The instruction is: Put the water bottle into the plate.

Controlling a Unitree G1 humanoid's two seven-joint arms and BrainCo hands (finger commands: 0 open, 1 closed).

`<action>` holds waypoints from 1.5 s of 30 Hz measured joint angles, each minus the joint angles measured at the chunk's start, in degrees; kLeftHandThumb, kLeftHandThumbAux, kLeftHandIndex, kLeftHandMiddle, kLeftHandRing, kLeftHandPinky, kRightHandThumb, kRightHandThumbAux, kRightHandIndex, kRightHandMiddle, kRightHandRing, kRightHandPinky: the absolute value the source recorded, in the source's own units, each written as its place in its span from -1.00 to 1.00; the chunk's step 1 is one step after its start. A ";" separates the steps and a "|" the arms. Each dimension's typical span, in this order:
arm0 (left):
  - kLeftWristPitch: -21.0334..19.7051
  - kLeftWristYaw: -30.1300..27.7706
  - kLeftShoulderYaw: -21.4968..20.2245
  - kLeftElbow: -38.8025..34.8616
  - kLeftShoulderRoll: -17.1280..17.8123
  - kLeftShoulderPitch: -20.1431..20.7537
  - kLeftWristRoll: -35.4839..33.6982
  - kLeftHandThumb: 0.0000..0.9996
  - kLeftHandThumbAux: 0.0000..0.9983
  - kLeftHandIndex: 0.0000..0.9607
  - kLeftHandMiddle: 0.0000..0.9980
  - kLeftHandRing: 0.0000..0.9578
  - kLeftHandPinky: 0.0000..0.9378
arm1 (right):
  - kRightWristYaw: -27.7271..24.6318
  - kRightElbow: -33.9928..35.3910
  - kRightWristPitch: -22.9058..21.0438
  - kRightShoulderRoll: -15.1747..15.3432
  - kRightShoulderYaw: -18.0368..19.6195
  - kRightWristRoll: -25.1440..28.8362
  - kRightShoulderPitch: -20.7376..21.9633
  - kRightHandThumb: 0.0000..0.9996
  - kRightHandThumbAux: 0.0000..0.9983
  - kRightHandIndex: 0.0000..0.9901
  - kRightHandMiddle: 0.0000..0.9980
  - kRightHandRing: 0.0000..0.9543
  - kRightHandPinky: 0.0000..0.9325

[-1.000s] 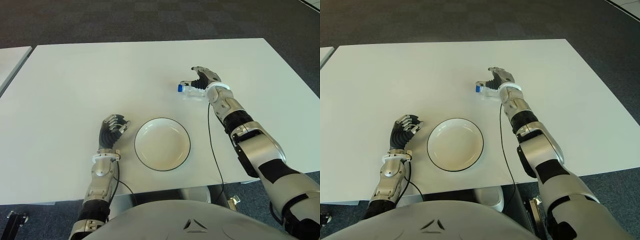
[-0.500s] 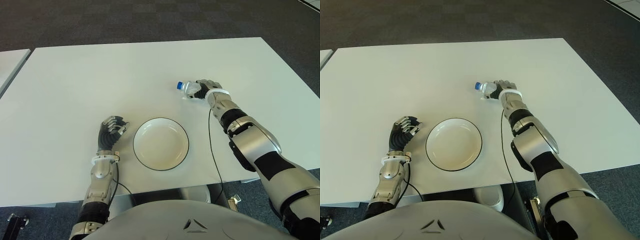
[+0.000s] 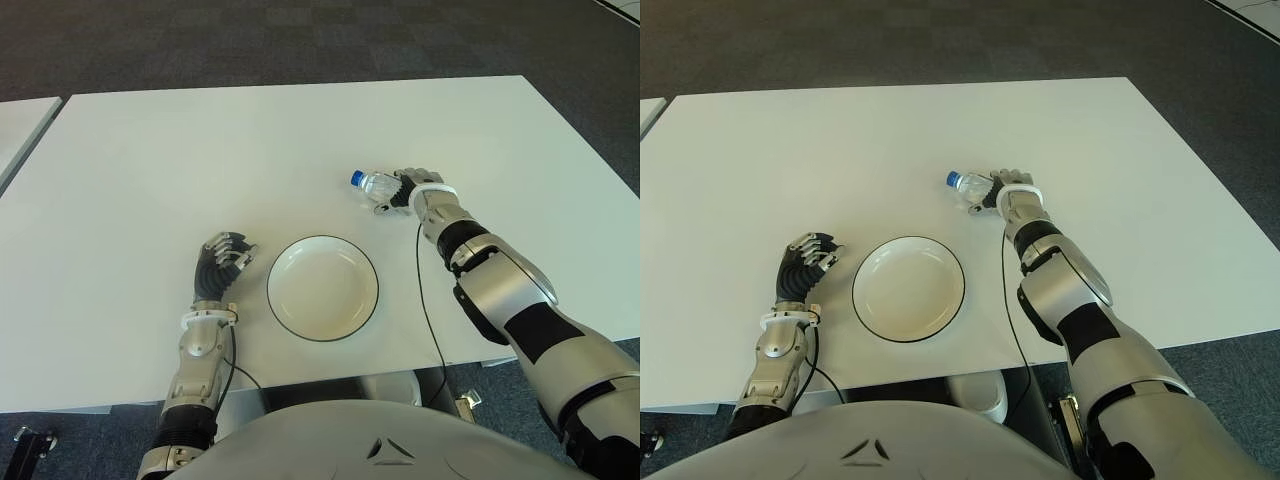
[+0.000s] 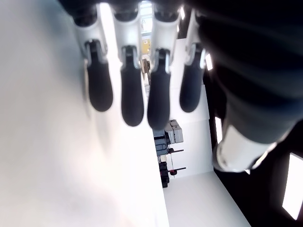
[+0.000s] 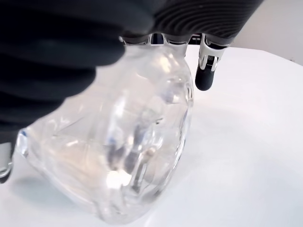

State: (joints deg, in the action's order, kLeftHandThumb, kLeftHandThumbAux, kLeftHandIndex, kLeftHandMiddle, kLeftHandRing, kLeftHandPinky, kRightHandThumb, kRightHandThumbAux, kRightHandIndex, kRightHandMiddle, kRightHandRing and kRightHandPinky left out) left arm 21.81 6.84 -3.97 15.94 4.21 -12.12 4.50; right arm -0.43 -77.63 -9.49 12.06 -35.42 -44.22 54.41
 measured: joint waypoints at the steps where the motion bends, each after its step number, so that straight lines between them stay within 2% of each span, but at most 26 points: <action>1: -0.04 0.01 0.00 -0.03 -0.04 -0.01 0.01 0.41 0.44 -0.11 0.03 0.05 0.03 | -0.15 -0.09 -0.16 0.00 -0.20 -0.05 -0.02 0.14 -0.03 -1.00 -1.00 -1.00 -1.00; 5: 0.26 0.04 0.02 -0.02 -0.11 -0.02 0.13 0.41 0.44 -0.11 0.03 0.06 0.04 | -0.15 -0.22 -0.35 0.15 -0.80 -0.26 -0.42 0.05 -0.02 -1.00 -1.00 -1.00 -1.00; 7: 0.46 0.04 0.02 -0.02 -0.09 -0.09 0.18 0.41 0.44 -0.11 0.04 0.06 0.04 | -0.16 -0.21 -0.60 0.18 -1.00 -0.31 -0.52 0.04 -0.02 -0.92 -1.00 -1.00 -1.00; 11: 0.65 0.04 0.02 -0.02 -0.08 -0.13 0.16 0.41 0.44 -0.11 0.05 0.07 0.04 | -0.51 -0.17 -1.47 0.05 -1.32 -0.31 -0.58 0.06 -0.02 -0.63 -1.00 -1.00 -0.98; 16: -0.24 0.04 0.00 -0.24 -0.08 -0.13 0.10 0.41 0.44 -0.11 0.03 0.04 0.02 | -0.39 -0.05 -2.61 -0.25 -1.29 -0.22 -1.24 0.07 0.04 -0.40 -0.97 -0.99 -0.82; 18: -1.00 0.04 -0.02 -0.54 -0.11 -0.14 0.08 0.41 0.44 -0.11 0.01 0.02 0.01 | -0.04 0.07 -3.00 -0.35 -1.28 -0.21 -1.34 0.26 0.26 -0.25 -0.89 -0.93 -0.73; 21: -1.77 0.06 -0.12 -1.00 -0.12 -0.15 0.07 0.41 0.44 -0.11 0.01 0.03 0.01 | 0.91 0.29 -3.60 -0.63 -1.21 -0.04 -1.56 0.35 0.37 -0.18 -0.72 -0.77 -0.59; 25: -1.83 0.22 -0.23 -1.04 -0.22 -0.15 0.08 0.41 0.44 -0.11 0.00 0.03 0.01 | 2.48 0.46 -4.46 -1.01 -0.85 0.15 -1.93 0.39 0.41 -0.15 -0.58 -0.61 -0.45; 26: -1.83 0.23 -0.25 -1.04 -0.24 -0.15 0.07 0.41 0.44 -0.11 0.00 0.03 0.01 | 2.78 0.48 -4.67 -1.10 -0.62 0.24 -2.02 0.39 0.41 -0.14 -0.35 -0.34 -0.19; 27: -1.84 0.28 -0.28 -1.04 -0.28 -0.14 0.06 0.41 0.44 -0.11 0.00 0.03 0.01 | 3.32 0.51 -5.10 -1.24 -0.21 0.56 -2.13 0.39 0.42 -0.14 -0.27 -0.24 -0.10; 28: -1.86 0.36 -0.34 -1.04 -0.32 -0.14 0.05 0.41 0.44 -0.11 0.00 0.03 0.02 | 4.03 0.53 -5.58 -1.44 0.44 0.98 -2.29 0.40 0.42 -0.13 0.00 0.07 0.20; 30: -1.88 0.53 -0.44 -1.04 -0.39 -0.13 0.05 0.41 0.44 -0.11 0.00 0.03 0.02 | 5.74 0.60 -6.31 -1.82 1.67 1.83 -2.64 0.40 0.43 -0.13 0.14 0.23 0.37; 35: -1.64 0.54 -0.57 -0.78 -0.43 0.05 0.08 0.41 0.44 -0.11 0.02 0.04 0.03 | 10.02 0.83 -6.68 -2.37 5.10 3.93 -3.59 0.39 0.44 -0.12 0.39 0.46 0.62; 41: -0.35 0.53 -0.59 0.13 -0.40 0.17 0.07 0.41 0.44 -0.11 0.03 0.05 0.03 | 14.15 1.18 -6.49 -2.88 9.42 6.69 -4.61 0.39 0.45 -0.12 0.53 0.60 0.73; 45: -0.59 0.53 -0.80 0.12 -0.41 0.21 -0.03 0.41 0.44 -0.11 0.01 0.03 0.02 | 17.58 1.65 -5.11 -2.98 14.98 11.20 -5.40 0.39 0.45 -0.12 0.64 0.72 0.83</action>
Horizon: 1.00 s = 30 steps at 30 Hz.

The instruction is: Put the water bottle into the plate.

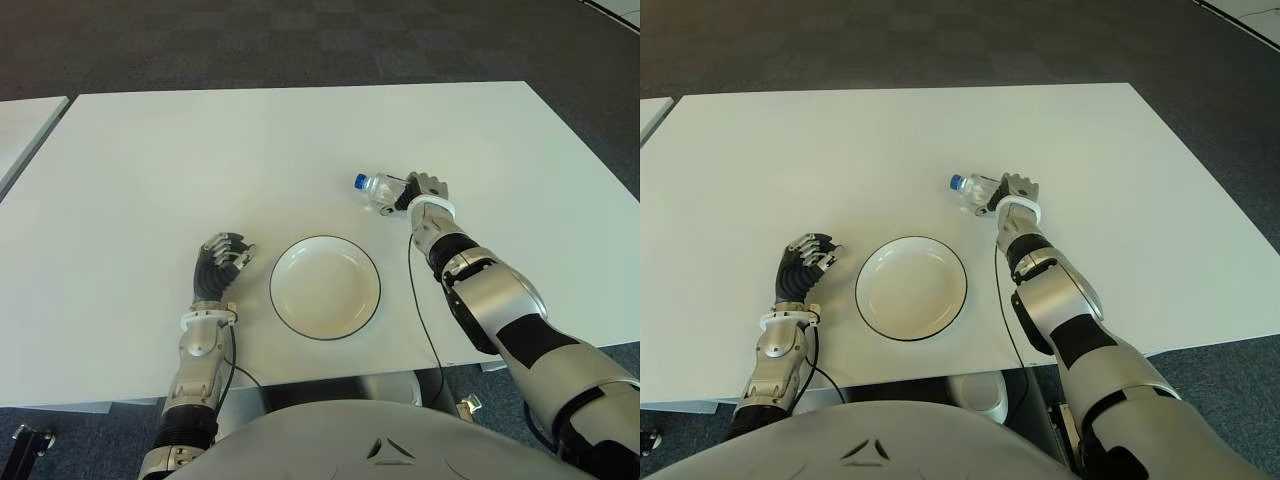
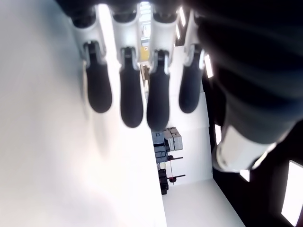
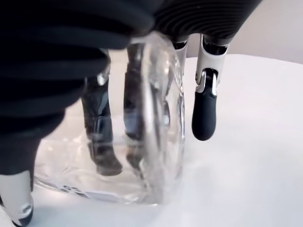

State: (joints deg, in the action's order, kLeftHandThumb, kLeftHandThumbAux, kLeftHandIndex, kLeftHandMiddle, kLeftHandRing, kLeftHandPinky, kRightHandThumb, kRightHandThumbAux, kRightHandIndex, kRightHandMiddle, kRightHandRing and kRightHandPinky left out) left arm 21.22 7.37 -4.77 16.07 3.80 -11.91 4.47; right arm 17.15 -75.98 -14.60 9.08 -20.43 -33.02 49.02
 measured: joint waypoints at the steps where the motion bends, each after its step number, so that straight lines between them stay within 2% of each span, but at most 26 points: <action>1: -0.10 0.00 -0.18 -0.01 0.00 0.04 0.01 0.41 0.44 -0.11 0.00 0.03 0.02 | 0.69 0.21 0.88 -0.03 2.15 1.78 -0.27 0.39 0.45 -0.12 0.65 0.73 0.84; 4: -0.26 0.01 -0.62 -0.01 0.00 0.15 0.05 0.41 0.44 -0.11 0.00 0.03 0.03 | 1.27 0.68 3.02 0.18 7.82 6.89 -0.64 0.39 0.45 -0.12 0.70 0.77 0.86; 9: -0.32 0.01 -0.82 0.00 -0.03 0.20 0.08 0.41 0.44 -0.11 0.00 0.03 0.02 | 0.85 1.23 5.88 0.38 17.93 16.14 -1.18 0.39 0.45 -0.12 0.62 0.68 0.72; 13: -0.44 0.01 -1.00 0.00 -0.06 0.22 0.06 0.41 0.44 -0.11 -0.01 0.02 0.02 | -1.12 1.65 7.91 0.50 26.05 23.65 -1.29 0.39 0.45 -0.12 0.54 0.60 0.65; 22: -0.70 0.03 -1.07 -0.03 -0.15 0.28 0.09 0.41 0.44 -0.11 0.00 0.03 0.03 | -7.29 2.56 10.13 -0.15 44.49 42.43 -0.84 0.40 0.45 -0.12 0.51 0.59 0.71; 26: -1.07 0.03 -1.09 -0.13 -0.20 0.42 0.06 0.41 0.44 -0.11 0.00 0.02 0.02 | -10.09 2.59 10.94 -1.25 49.31 47.85 -0.72 0.41 0.45 -0.12 0.54 0.63 0.75; 30: -1.06 0.03 -1.08 -0.14 -0.21 0.53 0.07 0.41 0.44 -0.11 -0.01 0.02 0.01 | -12.99 2.53 11.66 -2.13 51.14 50.13 -0.73 0.41 0.44 -0.12 0.58 0.68 0.80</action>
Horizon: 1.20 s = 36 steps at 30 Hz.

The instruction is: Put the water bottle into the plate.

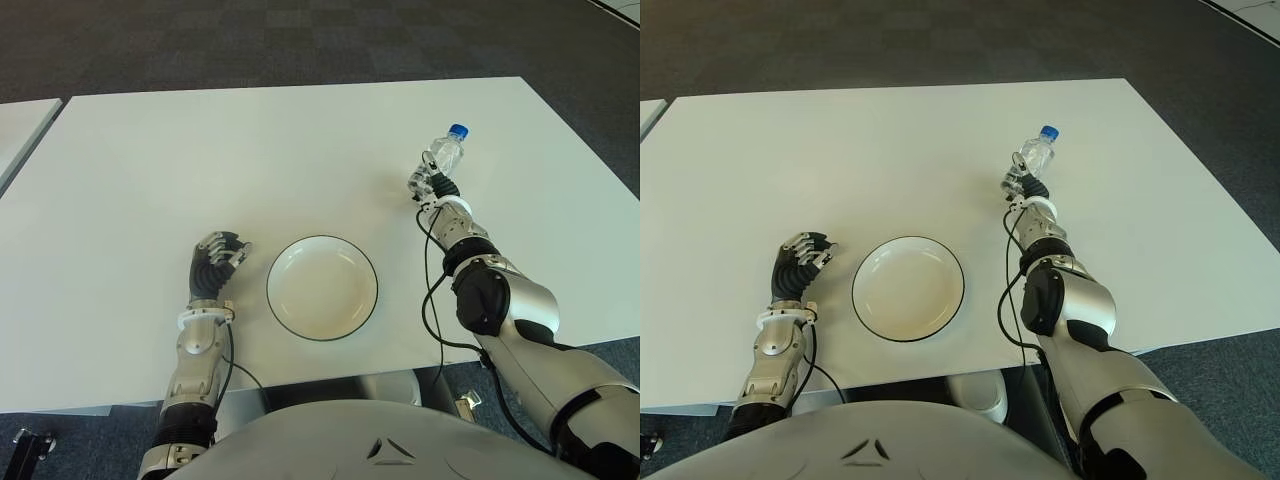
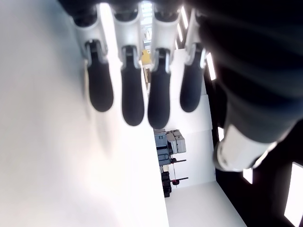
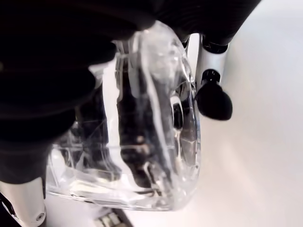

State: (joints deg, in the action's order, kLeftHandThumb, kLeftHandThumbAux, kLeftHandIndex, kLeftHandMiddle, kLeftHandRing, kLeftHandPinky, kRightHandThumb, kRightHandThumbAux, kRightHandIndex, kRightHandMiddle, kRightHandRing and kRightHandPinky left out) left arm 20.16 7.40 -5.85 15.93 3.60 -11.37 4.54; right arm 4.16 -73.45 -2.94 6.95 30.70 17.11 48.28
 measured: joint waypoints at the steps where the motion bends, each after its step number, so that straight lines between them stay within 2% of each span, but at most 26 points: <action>1: -0.01 0.00 0.00 0.00 0.00 0.03 0.00 0.41 0.44 -0.11 -0.01 0.02 0.01 | -0.78 0.00 0.17 -0.13 0.16 0.27 -0.03 0.41 0.44 -0.12 0.58 0.69 0.81; 8: -0.25 0.01 0.02 0.00 0.00 0.28 0.11 0.41 0.44 -0.11 -0.01 0.02 0.01 | -5.24 0.47 1.67 -1.43 -0.02 0.87 -0.46 0.42 0.44 -0.11 0.64 0.75 0.84; 16: -0.40 0.42 0.06 -0.18 0.00 0.38 0.58 0.41 0.44 -0.11 0.00 0.02 0.01 | -10.70 4.78 3.64 -2.96 -3.55 0.00 -3.53 0.41 0.44 -0.11 0.68 0.78 0.86; 24: -0.48 1.03 0.11 -0.40 -0.07 0.31 0.67 0.41 0.44 -0.11 0.00 0.04 0.04 | -13.23 18.14 10.66 -5.03 -11.53 -4.75 -10.31 0.41 0.45 -0.11 0.71 0.80 0.86; 32: -0.33 1.11 0.28 -0.40 -0.11 0.29 0.87 0.41 0.44 -0.11 0.02 0.05 0.03 | -11.53 35.64 17.21 -4.92 -20.54 -13.84 -18.46 0.41 0.45 -0.11 0.73 0.81 0.85; 36: -0.32 1.11 0.35 -0.40 -0.12 0.21 1.02 0.41 0.44 -0.11 0.02 0.04 0.03 | -10.59 41.49 20.39 -4.63 -23.84 -17.18 -21.43 0.42 0.44 -0.11 0.73 0.81 0.85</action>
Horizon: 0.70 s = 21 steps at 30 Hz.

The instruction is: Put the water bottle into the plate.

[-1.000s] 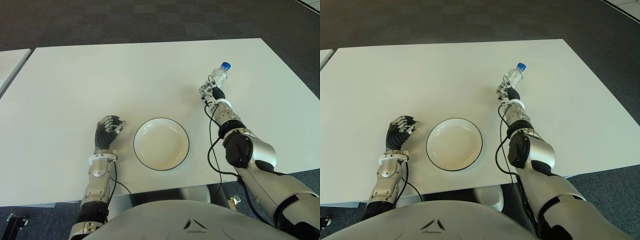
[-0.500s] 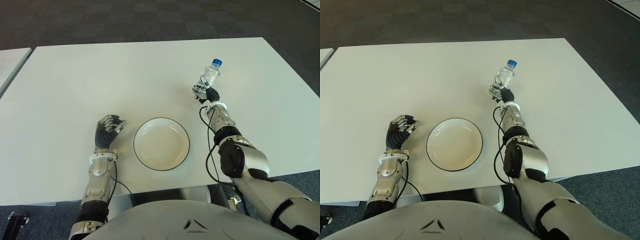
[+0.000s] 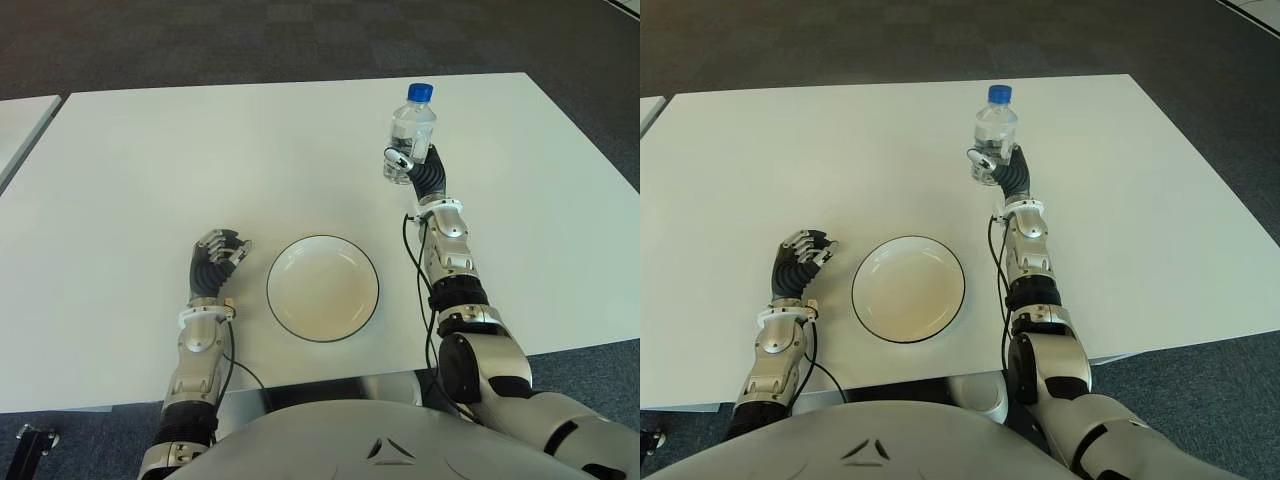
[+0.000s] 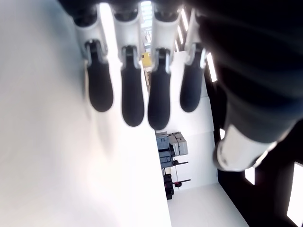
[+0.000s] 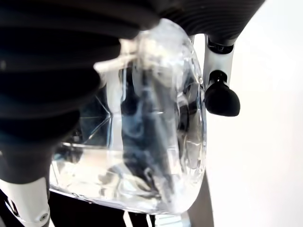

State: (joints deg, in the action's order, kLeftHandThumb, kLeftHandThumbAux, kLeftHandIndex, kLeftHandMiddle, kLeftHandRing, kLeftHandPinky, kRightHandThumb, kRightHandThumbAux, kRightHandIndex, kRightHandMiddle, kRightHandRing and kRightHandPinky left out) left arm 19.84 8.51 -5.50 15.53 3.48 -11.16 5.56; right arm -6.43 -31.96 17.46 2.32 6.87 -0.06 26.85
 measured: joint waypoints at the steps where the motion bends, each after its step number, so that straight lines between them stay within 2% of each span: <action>1: -0.01 0.00 0.01 0.00 0.00 0.01 0.04 0.41 0.44 -0.11 0.01 0.04 0.02 | 0.22 1.17 0.38 0.07 -0.65 -0.62 -0.60 0.42 0.44 -0.11 0.74 0.82 0.85; 5: 0.02 0.00 0.06 0.02 -0.12 -0.03 0.09 0.41 0.44 -0.11 0.01 0.04 0.02 | 2.05 6.58 3.45 -0.11 -3.39 -3.81 -4.41 0.42 0.44 -0.11 0.75 0.82 0.85; 9: -0.05 0.00 0.01 0.08 -0.19 -0.06 0.06 0.41 0.44 -0.11 0.00 0.04 0.02 | 3.12 8.62 7.32 0.10 -5.55 -6.63 -6.56 0.42 0.44 -0.11 0.74 0.82 0.83; 11: -0.07 0.00 0.00 0.11 -0.27 -0.05 0.04 0.41 0.44 -0.11 0.00 0.03 0.02 | 3.38 8.91 9.04 0.52 -6.29 -7.79 -7.09 0.42 0.44 -0.11 0.74 0.82 0.82; 16: 0.04 0.00 -0.07 0.22 -0.42 0.00 -0.06 0.41 0.44 -0.11 0.00 0.04 0.02 | 6.60 13.43 12.59 2.71 -8.80 -14.62 -9.93 0.41 0.44 -0.11 0.74 0.81 0.82; 21: 0.07 0.00 -0.07 0.21 -0.43 0.00 0.06 0.41 0.44 -0.11 0.00 0.03 0.03 | 8.94 17.04 14.27 3.90 -11.24 -20.21 -11.68 0.41 0.44 -0.11 0.76 0.83 0.86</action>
State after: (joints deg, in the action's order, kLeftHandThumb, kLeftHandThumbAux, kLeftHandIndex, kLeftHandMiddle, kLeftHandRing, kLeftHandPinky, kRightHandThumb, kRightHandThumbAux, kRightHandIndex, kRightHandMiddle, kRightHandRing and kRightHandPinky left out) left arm 19.91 8.51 -5.57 15.75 3.05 -11.17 5.62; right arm 2.51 -14.92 31.72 6.22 -4.37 -20.27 15.17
